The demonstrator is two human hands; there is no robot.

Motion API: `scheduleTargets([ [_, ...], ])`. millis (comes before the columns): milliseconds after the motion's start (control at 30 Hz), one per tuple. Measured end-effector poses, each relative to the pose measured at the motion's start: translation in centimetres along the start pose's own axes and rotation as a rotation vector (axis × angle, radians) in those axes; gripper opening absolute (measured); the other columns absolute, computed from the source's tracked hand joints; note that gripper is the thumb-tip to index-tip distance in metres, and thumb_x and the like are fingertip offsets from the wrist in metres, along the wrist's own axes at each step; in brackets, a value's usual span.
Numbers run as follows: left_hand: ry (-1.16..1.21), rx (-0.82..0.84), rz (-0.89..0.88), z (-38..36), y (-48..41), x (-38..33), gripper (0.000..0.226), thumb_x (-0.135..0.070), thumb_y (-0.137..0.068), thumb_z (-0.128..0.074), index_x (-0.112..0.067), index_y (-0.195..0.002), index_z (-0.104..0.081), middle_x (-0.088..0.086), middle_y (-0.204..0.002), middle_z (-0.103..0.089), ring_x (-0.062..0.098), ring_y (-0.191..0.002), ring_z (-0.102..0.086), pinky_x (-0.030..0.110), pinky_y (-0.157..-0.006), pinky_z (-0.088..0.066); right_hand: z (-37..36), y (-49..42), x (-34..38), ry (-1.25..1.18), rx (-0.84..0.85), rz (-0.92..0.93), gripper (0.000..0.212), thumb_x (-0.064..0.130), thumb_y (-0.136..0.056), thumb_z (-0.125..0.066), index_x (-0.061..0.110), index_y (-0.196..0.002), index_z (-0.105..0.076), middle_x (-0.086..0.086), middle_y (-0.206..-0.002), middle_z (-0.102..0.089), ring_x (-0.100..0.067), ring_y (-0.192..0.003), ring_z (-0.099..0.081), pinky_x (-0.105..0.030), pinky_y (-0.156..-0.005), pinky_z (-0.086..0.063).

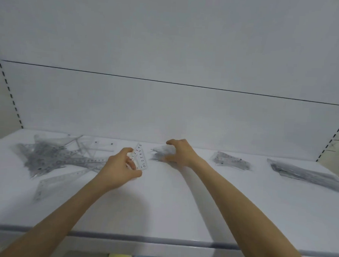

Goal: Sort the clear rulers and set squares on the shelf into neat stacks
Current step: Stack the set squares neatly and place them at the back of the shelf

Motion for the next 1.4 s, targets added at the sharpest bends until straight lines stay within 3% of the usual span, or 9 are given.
scheduleTargets([
  [167, -0.060, 0.002, -0.006, 0.2, -0.3, 0.8, 0.049, -0.013, -0.071, -0.075, -0.018, -0.111, -0.048, 0.000, -0.090, -0.065, 0.011, -0.064, -0.054, 0.018, -0.056, -0.041, -1.8, -0.5, -0.4, -0.020, 0.117, 0.008, 0.063, 0.069, -0.070, -0.059, 0.009, -0.090, -0.055, -0.006, -0.087, -0.057, -0.028, -0.095, -0.049, -0.036, -0.078, -0.040],
  [333, -0.054, 0.024, -0.078, -0.7, -0.1, 0.4, 0.049, -0.011, -0.071, -0.075, -0.019, -0.114, -0.053, 0.000, -0.092, -0.061, 0.009, -0.060, -0.050, 0.014, -0.055, -0.041, 0.4, 2.2, 1.7, -0.286, -0.104, 0.080, 0.047, 0.039, -0.096, -0.053, 0.011, -0.134, -0.054, -0.001, -0.135, -0.055, -0.017, -0.128, -0.046, -0.024, -0.104, -0.032],
  [433, -0.037, 0.031, -0.139, -1.4, 0.1, -0.5, 0.050, -0.011, -0.072, -0.075, -0.020, -0.115, -0.052, -0.001, -0.089, -0.060, 0.010, -0.059, -0.051, 0.013, -0.055, -0.042, 0.3, 5.6, 4.4, -0.691, 0.009, -0.002, 0.039, 0.035, -0.094, -0.060, 0.010, -0.123, -0.059, -0.005, -0.111, -0.070, -0.012, -0.092, -0.069, -0.024, -0.080, -0.052],
  [600, -0.095, 0.118, -0.225, -2.8, 0.8, -1.2, 0.047, -0.020, -0.075, -0.074, -0.027, -0.114, -0.048, -0.004, -0.088, -0.061, 0.010, -0.063, -0.056, 0.013, -0.056, -0.042, -1.1, 8.9, 5.3, -0.934, 0.110, -0.070, 0.029, 0.001, -0.090, -0.060, 0.001, -0.119, -0.054, -0.005, -0.071, -0.069, -0.009, -0.053, -0.065, -0.019, -0.052, -0.050],
  [800, -0.386, 0.113, -0.236, -0.7, 1.1, 1.1, 0.022, -0.027, -0.084, -0.061, -0.027, -0.105, -0.055, -0.012, -0.091, -0.054, 0.006, -0.071, -0.050, 0.030, -0.072, -0.047, 1.9, 5.6, -1.1, -0.577, -0.246, -0.271, 0.025, 0.012, -0.093, -0.054, 0.009, -0.115, -0.066, -0.004, -0.078, -0.070, 0.001, -0.060, -0.055, -0.010, -0.059, -0.043],
  [967, -0.771, 0.038, -0.363, 1.0, 1.0, 1.0, 0.028, -0.027, -0.087, -0.042, -0.019, -0.107, -0.059, -0.007, -0.098, -0.054, 0.013, -0.088, -0.055, 0.025, -0.070, -0.042, 2.5, 0.8, -1.3, -0.227, -0.188, -0.162, 0.024, 0.018, -0.096, -0.052, 0.016, -0.112, -0.071, -0.004, -0.100, -0.072, -0.018, -0.094, -0.065, -0.027, -0.081, -0.050],
  [1067, -0.965, -0.049, -0.597, 1.4, 1.7, 0.6, 0.032, -0.023, -0.065, -0.036, -0.015, -0.070, -0.066, -0.003, -0.067, -0.057, 0.018, -0.057, -0.059, 0.023, -0.047, -0.035, 1.8, -0.7, -0.6, -0.025, -0.175, -0.054, 0.021, 0.018, -0.093, -0.056, 0.016, -0.106, -0.073, -0.004, -0.104, -0.072, -0.024, -0.099, -0.063, -0.031, -0.081, -0.049],
  [1233, -0.979, -0.016, -0.623, 2.1, 2.0, 2.5, 0.029, -0.021, -0.065, -0.034, -0.013, -0.067, -0.061, 0.000, -0.063, -0.055, 0.023, -0.052, -0.056, 0.027, -0.046, -0.043, 1.0, -1.2, 0.1, 0.254, -0.201, 0.024, 0.031, 0.029, -0.095, -0.055, 0.013, -0.119, -0.064, -0.007, -0.119, -0.063, -0.029, -0.111, -0.050, -0.036, -0.088, -0.042],
  [1400, -0.886, -0.002, -0.546, 3.4, 2.4, 3.2, 0.030, -0.026, -0.065, -0.037, -0.018, -0.072, -0.065, -0.005, -0.069, -0.062, 0.020, -0.054, -0.061, 0.024, -0.043, -0.047, 2.1, 1.4, 1.7, 0.143, -0.344, 0.103, 0.028, 0.020, -0.095, -0.050, 0.013, -0.118, -0.064, -0.005, -0.122, -0.063, -0.029, -0.107, -0.053, -0.035, -0.084, -0.040],
])
Point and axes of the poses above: each hand's wrist, its own y-axis away from the middle knuckle, its own z-axis out of the back of the hand, x = y × z, the point moved 7 cm from there along -y, towards the middle knuckle
